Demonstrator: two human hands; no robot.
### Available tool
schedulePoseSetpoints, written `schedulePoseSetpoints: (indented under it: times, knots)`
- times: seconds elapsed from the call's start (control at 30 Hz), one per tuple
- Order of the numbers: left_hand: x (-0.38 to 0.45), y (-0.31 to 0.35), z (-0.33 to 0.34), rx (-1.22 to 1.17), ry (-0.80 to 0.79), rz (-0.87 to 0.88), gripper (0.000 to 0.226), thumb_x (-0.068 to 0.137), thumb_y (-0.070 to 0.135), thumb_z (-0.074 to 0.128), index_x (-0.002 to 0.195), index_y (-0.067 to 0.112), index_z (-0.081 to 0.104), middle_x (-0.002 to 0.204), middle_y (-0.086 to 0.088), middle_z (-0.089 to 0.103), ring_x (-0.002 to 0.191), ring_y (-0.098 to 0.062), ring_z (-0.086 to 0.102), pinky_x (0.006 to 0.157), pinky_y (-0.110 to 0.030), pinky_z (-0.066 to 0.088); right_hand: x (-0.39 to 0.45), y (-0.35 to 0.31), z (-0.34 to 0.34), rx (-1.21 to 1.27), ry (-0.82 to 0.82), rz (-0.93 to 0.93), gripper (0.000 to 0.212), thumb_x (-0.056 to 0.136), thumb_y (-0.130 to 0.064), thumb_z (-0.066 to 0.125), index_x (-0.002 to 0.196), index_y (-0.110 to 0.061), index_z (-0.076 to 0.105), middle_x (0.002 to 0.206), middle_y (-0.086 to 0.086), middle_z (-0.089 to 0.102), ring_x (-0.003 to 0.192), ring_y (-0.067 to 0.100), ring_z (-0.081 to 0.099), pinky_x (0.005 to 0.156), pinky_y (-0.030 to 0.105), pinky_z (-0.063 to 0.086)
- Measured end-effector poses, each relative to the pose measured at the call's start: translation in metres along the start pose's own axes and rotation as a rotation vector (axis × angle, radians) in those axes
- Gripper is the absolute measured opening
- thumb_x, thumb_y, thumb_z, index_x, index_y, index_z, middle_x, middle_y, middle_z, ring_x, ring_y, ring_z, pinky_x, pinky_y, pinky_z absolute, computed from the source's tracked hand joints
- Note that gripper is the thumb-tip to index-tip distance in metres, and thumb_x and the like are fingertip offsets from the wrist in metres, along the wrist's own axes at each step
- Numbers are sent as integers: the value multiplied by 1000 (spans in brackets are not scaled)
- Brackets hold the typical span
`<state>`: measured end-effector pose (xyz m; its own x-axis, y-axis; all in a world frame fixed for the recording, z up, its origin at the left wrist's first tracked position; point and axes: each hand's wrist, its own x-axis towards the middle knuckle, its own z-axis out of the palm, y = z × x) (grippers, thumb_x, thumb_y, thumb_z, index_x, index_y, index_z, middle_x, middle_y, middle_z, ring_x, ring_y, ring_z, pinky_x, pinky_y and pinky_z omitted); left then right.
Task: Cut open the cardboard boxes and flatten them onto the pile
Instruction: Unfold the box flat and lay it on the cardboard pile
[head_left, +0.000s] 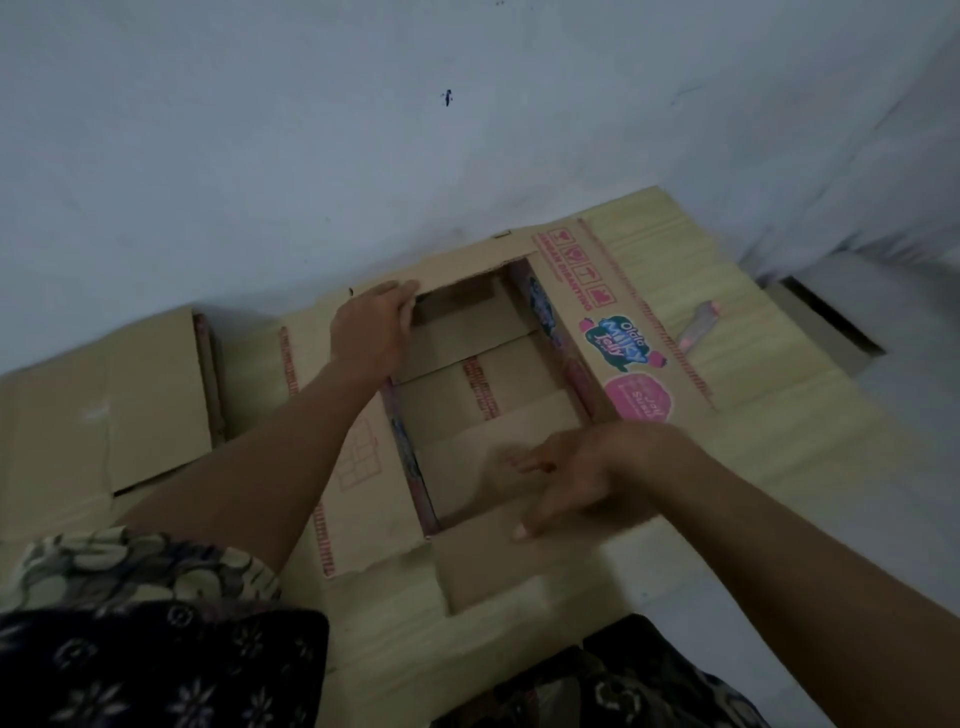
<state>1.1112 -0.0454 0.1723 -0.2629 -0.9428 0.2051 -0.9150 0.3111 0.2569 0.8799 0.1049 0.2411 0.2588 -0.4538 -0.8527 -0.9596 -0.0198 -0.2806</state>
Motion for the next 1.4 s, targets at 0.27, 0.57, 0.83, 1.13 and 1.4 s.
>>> schedulePoseSetpoints:
  times: [0.27,0.57,0.83,1.13,1.4]
  knots:
    - [13,-5,-19,138,195,54,25,102,16,45,105,5,67,83,-19,67,68,-36,63,63,-37,33,54,24,86,-170,604,-75,74,78,-91,33,101,-33,73,103,-5,74,99,18,68,98,38,45]
    - [39,-28,-10,277,312,-61,32,104,25,38,131,20,55,106,-11,64,96,-33,58,87,-46,38,82,36,117,-94,1464,-214,52,94,-44,53,53,-14,69,45,4,61,33,23,54,48,24,39]
    - [78,-52,15,322,42,-165,102,90,75,43,163,20,-2,169,-17,-7,155,-40,-8,117,-68,-4,90,34,108,-59,1549,-257,53,97,-40,48,58,-14,72,48,6,62,35,25,55,43,27,41]
    - [73,-57,59,281,-137,-73,90,98,60,49,162,12,9,169,-17,3,154,-40,6,122,-60,14,101,37,106,-46,1501,-227,38,92,-36,52,73,-19,80,59,1,71,43,22,61,51,26,44]
    - [44,-52,60,237,-121,-1,81,95,52,58,152,1,35,157,-21,37,143,-39,36,110,-53,33,89,53,123,-13,1503,-268,52,102,-36,42,68,-16,77,58,2,69,44,25,59,52,30,42]
